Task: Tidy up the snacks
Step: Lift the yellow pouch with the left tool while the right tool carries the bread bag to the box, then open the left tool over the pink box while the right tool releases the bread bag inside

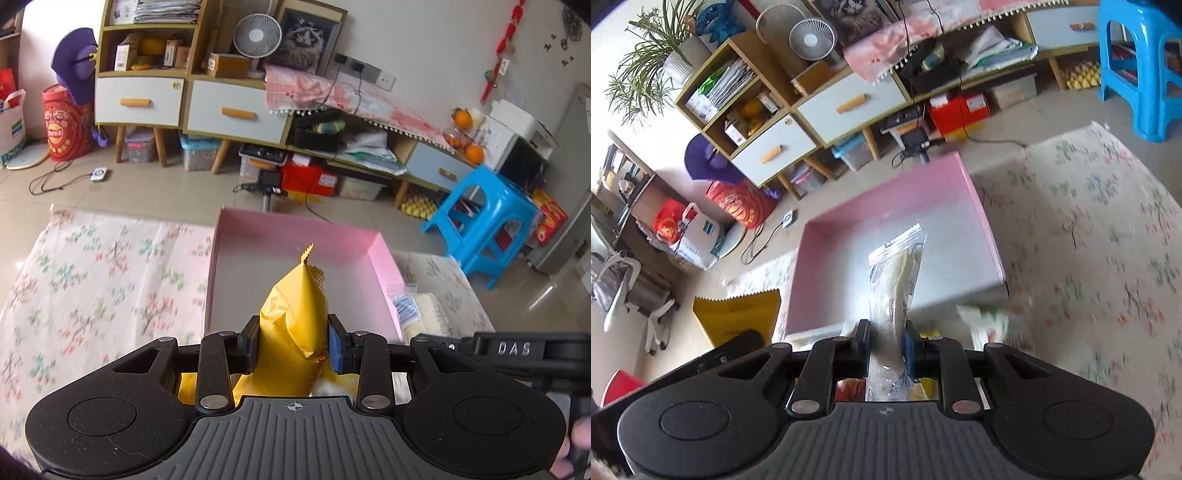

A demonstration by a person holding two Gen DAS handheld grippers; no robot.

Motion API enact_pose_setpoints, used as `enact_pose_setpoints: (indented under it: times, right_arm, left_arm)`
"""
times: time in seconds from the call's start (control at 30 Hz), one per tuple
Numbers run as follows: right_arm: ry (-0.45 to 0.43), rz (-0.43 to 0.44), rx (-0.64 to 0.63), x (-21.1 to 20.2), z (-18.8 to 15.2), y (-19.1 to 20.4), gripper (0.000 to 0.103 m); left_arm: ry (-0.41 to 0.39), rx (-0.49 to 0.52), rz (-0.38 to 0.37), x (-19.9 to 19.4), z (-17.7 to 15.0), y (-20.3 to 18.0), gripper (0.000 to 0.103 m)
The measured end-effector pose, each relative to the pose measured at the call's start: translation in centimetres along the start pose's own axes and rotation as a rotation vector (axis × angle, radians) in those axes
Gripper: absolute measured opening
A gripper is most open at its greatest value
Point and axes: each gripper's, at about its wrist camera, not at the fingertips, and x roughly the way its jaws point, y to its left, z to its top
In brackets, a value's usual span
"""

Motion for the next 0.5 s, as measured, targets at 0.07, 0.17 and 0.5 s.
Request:
enact_pose_setpoints:
  times: [0.07, 0.17, 0.5]
  right_arm:
    - [-0.016, -0.013, -0.013, 1.1, 0.8, -0.3, 0.006]
    - [-0.043, -0.017, -0.022, 2.5, 2.1, -0.7, 0.006]
    - [-0.054, -0.037, -0.041, 6.5, 3.5, -2.5, 0.006]
  left_arm:
    - [-0.015, -0.011, 0.001, 1.4, 0.7, 0.0, 0.033]
    - [-0.039, -0.020, -0.002, 3.4, 1.6, 0.1, 0.033]
    - [-0.082, 0.015, 0.015, 9.1, 1.4, 1.1, 0.033]
